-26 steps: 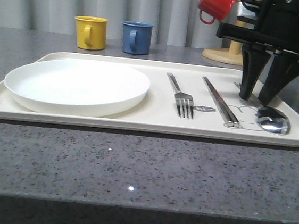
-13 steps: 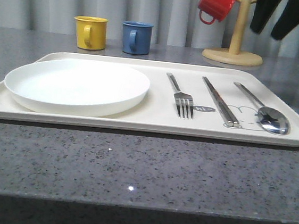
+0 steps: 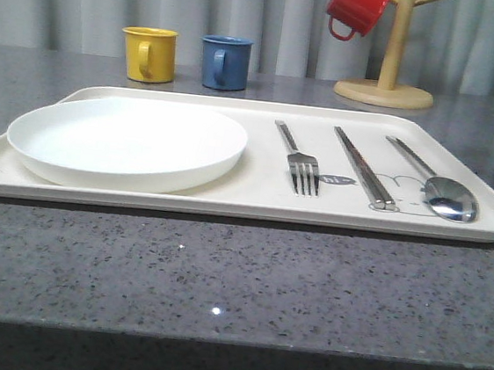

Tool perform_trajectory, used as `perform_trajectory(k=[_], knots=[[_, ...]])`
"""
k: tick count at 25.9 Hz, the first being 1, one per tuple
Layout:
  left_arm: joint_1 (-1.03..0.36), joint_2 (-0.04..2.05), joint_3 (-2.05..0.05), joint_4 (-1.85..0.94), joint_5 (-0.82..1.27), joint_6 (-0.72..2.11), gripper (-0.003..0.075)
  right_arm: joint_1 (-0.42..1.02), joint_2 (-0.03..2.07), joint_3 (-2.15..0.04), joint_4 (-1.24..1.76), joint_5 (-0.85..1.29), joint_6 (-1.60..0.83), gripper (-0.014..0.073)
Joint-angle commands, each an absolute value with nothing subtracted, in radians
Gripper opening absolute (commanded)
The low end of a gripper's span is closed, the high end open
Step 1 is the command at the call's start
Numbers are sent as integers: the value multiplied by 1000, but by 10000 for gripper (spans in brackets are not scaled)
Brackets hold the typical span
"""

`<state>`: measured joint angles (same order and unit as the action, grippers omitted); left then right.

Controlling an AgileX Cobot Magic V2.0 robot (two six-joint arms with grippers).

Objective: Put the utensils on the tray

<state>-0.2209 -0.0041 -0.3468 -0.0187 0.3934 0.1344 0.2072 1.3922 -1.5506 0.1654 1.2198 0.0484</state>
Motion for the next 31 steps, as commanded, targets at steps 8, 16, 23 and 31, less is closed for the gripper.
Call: perform_trajectory(k=[8,16,23,31], knots=[[-220,5,-371,-29,315,124,-18,202,1032,-1220,50,909,15,-68],[-220,5,-371,-29,315,124,-18,202,777,-890,-47,663,15,-68],[-220,5,-371,-29,315,124,-18,202,529,-622,-63,502,15,-68],[-220,5,-371,-29,315,124,-18,202,231,-428,-63,464,15,-68]])
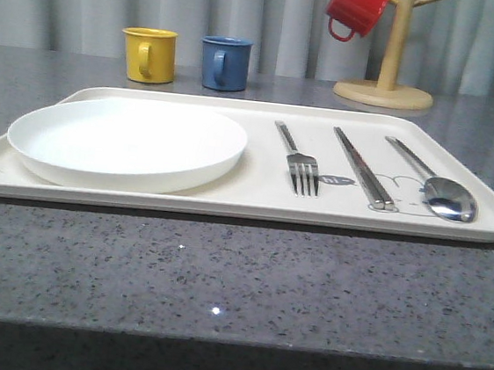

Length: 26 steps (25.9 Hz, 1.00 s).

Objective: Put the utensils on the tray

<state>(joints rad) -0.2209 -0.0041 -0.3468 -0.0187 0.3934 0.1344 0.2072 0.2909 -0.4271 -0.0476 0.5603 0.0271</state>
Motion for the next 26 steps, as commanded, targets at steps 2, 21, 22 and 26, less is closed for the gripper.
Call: perform_trajectory(k=[2,21,22,26], knots=[[-220,5,-371,-29,315,124,-18,202,185,-422,-63,471,15,-68],[-220,5,-371,-29,315,124,-18,202,140,-421,-57,510,15,-68],[-220,5,-371,-29,315,124,-18,202,140,-421,-57,510,15,-68],[-220,5,-371,-29,315,124,-18,202,140,-421,-57,510,15,-68]])
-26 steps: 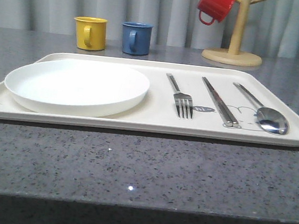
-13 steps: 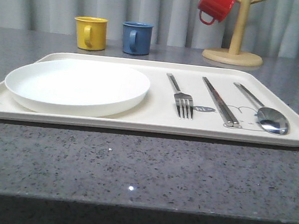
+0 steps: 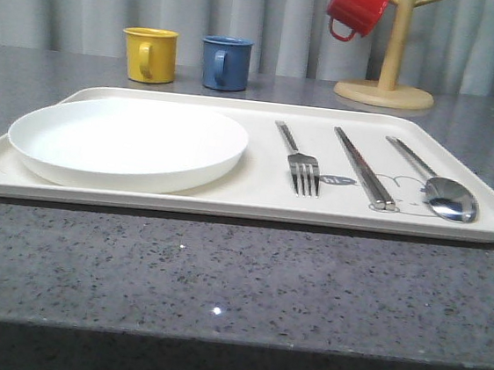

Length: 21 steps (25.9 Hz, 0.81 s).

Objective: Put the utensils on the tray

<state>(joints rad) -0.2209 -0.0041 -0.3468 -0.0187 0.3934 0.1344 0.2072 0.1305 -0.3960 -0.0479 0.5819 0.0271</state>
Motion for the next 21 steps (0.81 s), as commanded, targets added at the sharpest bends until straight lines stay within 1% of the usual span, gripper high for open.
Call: perform_trajectory(k=[1,5,9,21], knots=[[-220,5,-371,-29,315,124,-18,202,140,-421,-57,510,15,-68],[-220,5,-371,-29,315,124,-18,202,140,-421,-57,510,15,-68],[-214,-19,-328,-25,264,124,-18,202,140,-421,-57,510,15,-68],[-57,-30,-80,-33,112,123,-18,202,140,-421,-57,510,15,-68]])
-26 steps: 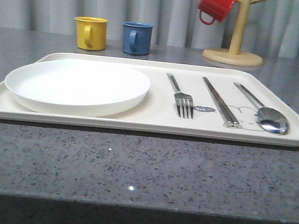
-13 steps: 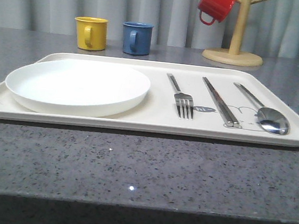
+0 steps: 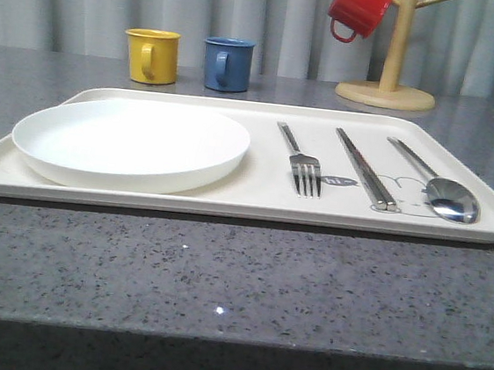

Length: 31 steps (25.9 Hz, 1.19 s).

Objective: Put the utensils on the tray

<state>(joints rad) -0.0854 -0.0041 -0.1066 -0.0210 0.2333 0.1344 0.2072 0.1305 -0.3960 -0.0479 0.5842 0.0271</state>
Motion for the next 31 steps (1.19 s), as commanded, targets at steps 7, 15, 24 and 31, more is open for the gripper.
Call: perform_trajectory(k=[7,15,24,31], knots=[[-31,-30,3,-33,91,123,-18,202,140,-421,-57,510,15,-68],[-31,-28,5,-33,85,123,-18,202,140,-421,-57,510,15,-68],[-31,-28,5,-33,85,123,-18,202,140,-421,-57,510,15,-68],[-31,-28,5,-33,85,123,-18,202,140,-421,-57,510,15,-68]])
